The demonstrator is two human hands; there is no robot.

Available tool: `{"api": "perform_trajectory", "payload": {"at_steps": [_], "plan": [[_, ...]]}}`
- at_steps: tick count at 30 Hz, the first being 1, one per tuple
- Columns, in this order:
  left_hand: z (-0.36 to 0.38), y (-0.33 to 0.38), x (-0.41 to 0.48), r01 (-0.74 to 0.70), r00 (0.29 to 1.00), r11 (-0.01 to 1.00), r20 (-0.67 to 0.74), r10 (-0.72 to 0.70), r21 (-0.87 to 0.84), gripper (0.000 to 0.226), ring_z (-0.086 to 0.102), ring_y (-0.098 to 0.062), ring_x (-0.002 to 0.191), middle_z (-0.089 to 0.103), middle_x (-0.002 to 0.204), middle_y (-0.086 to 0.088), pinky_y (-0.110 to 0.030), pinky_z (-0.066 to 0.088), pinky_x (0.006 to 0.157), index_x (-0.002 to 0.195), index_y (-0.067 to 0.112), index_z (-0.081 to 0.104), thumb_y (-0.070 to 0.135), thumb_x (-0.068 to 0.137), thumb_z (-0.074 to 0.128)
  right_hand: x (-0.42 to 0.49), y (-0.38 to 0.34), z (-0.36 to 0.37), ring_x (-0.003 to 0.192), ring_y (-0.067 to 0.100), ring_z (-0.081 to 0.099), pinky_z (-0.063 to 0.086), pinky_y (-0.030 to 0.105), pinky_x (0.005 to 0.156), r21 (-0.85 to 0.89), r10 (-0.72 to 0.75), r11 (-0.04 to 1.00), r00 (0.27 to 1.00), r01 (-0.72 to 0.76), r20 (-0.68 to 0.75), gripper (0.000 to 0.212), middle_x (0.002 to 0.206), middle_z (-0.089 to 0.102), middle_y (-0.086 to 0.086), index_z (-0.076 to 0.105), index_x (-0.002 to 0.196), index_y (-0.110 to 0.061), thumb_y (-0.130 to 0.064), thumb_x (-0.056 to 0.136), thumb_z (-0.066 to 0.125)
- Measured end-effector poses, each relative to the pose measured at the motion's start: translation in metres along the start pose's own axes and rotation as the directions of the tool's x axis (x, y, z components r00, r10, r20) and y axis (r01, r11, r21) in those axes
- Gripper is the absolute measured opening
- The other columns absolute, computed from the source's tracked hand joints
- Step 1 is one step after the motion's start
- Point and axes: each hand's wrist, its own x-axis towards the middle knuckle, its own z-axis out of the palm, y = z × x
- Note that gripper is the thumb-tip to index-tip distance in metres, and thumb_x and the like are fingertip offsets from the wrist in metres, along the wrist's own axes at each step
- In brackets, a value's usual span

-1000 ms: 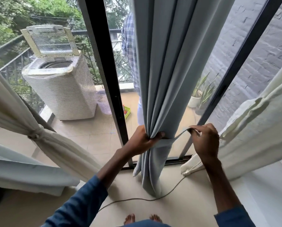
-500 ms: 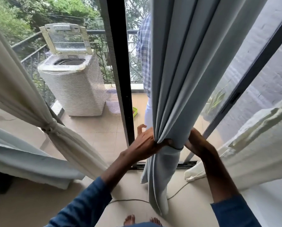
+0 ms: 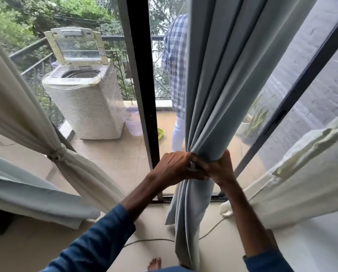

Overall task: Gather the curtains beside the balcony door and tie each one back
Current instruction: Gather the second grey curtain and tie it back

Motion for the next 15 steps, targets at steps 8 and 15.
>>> {"api": "perform_trajectory", "payload": {"at_steps": [8,15], "plan": [[-0.01,-0.035,-0.018,0.119,0.993,0.989,-0.031,-0.117,0.089,0.074,0.063,-0.032,0.071,0.068,0.078,-0.003,-0.036,0.034,0.055,0.089,0.021,0.042,0.09,0.067,0.055,0.011,0.002,-0.004,0.064,-0.011,0.067,0.052,0.012,0.06,-0.201,-0.056,0.98,0.947,-0.009,-0.316,0.025,0.062,0.07,-0.026,0.071,0.064,-0.023,-0.024,0.065,0.096],[0.006,-0.032,-0.055,0.198,0.963,0.98,-0.185,-0.195,-0.006,0.048,0.055,-0.039,0.065,0.055,0.064,-0.005,-0.04,0.038,0.054,0.087,0.023,0.033,0.061,0.1,0.006,0.024,0.007,0.001,0.061,0.002,0.065,0.054,0.032,0.056,-0.349,-0.097,0.937,0.939,-0.026,-0.329,0.046,0.068,0.075,0.0,0.072,0.07,-0.003,-0.044,0.067,0.093]]}}
